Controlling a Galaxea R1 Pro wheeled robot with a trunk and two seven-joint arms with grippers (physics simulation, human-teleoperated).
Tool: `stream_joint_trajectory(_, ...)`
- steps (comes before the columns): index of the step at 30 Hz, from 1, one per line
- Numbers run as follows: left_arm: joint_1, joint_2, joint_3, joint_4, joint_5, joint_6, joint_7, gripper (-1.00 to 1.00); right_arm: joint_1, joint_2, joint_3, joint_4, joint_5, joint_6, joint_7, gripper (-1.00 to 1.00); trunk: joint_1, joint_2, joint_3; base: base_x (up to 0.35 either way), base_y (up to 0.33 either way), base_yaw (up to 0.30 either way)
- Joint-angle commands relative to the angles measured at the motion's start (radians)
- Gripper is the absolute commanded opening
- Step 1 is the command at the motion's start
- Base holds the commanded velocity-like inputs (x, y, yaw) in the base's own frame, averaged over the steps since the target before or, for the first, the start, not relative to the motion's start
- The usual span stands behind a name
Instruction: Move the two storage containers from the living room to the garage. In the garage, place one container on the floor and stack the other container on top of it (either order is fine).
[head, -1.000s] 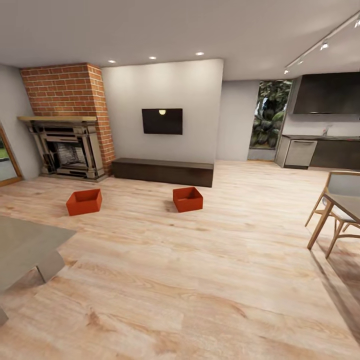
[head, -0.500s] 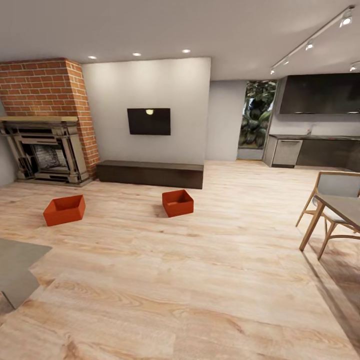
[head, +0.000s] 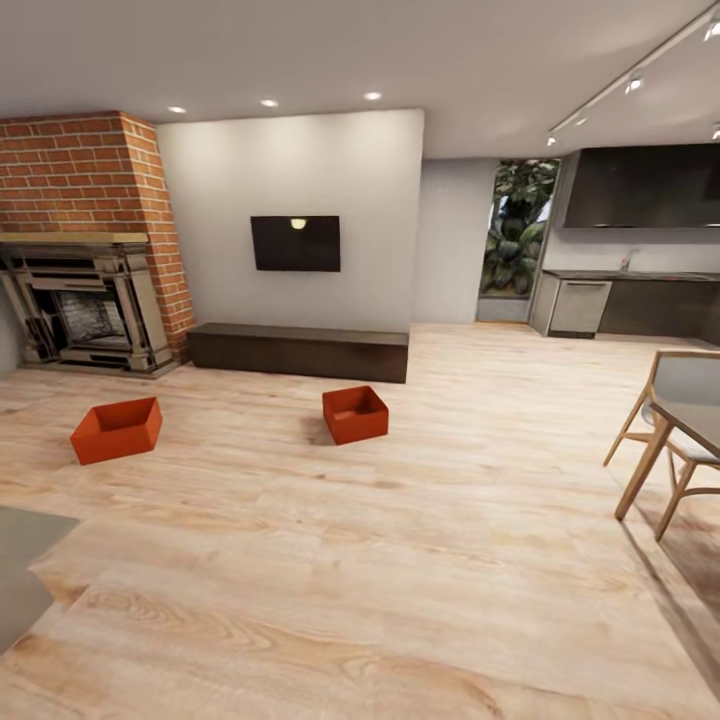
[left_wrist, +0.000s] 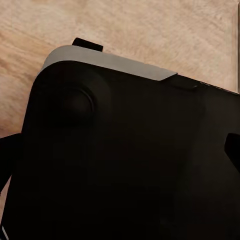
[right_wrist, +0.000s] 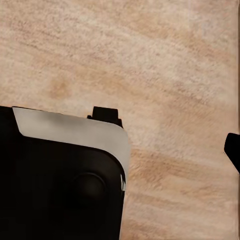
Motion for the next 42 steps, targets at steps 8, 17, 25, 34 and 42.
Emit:
stream_joint_trajectory(8,0.0,0.0,0.0,0.0,0.003,-0.002,0.001,1.0,-0.001,0.0,0.008,0.003,-0.012,-0.006,-0.002,1.0,0.001,0.0,-0.001,0.326,0.0,0.0)
stream_joint_trajectory(17,0.0,0.0,-0.002,0.0,0.001,-0.002,0.001,1.0,-0.001,0.001,0.008,0.003,-0.014,-0.007,-0.003,1.0,0.001,0.0,-0.001,0.326,-0.009,0.0)
stream_joint_trajectory(25,0.0,0.0,-0.002,0.0,0.001,-0.002,0.001,1.0,-0.001,0.002,0.008,0.003,-0.014,-0.006,-0.003,1.0,0.001,0.0,-0.001,0.316,-0.115,0.0)
stream_joint_trajectory(34,0.0,0.0,-0.002,0.0,0.001,-0.002,0.001,1.0,-0.001,0.002,0.008,0.003,-0.014,-0.006,-0.003,1.0,0.001,0.0,-0.001,0.305,-0.183,0.0)
stream_joint_trajectory(42,0.0,0.001,-0.001,0.0,0.001,-0.002,0.001,1.0,-0.001,0.001,0.008,0.003,-0.014,-0.006,-0.003,1.0,0.001,0.0,-0.001,0.303,-0.187,0.0)
